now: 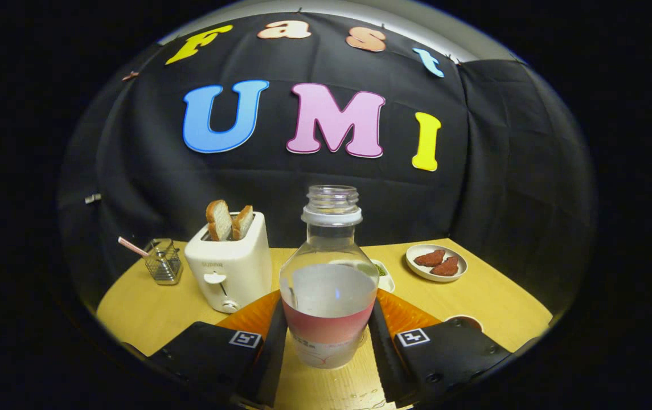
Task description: Take the bottle from table, then pour the juice into the cup, finally place the bottle on the coaster
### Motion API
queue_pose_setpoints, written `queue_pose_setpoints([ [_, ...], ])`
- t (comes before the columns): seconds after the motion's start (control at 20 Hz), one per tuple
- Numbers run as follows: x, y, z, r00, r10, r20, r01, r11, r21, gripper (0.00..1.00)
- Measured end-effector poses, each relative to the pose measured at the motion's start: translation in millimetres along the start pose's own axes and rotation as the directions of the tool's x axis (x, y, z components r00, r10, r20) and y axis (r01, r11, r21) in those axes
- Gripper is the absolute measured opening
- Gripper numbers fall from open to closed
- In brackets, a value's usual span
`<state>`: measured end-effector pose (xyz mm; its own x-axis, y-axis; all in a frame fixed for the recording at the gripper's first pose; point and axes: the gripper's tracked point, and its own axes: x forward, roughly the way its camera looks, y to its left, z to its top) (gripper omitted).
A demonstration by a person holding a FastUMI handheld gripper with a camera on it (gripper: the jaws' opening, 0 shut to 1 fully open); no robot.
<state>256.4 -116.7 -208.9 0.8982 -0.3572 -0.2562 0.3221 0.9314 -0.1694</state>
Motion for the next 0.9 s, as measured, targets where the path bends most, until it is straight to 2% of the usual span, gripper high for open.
queue_pose_setpoints([
  [0.2, 31.7, -2.6, -18.6, 0.999, -0.039, 0.003, 0.039, 0.996, -0.076, 0.71],
  [0.3, 46.9, -4.5, -23.7, 0.998, -0.059, 0.016, 0.06, 0.995, -0.078, 0.71],
  [0.55, 71.7, -25.5, -36.6, 0.986, -0.169, -0.004, 0.169, 0.986, -0.005, 0.71],
  [0.9, 81.3, -38.7, -60.1, 0.977, -0.208, -0.051, 0.213, 0.969, 0.125, 0.71],
])
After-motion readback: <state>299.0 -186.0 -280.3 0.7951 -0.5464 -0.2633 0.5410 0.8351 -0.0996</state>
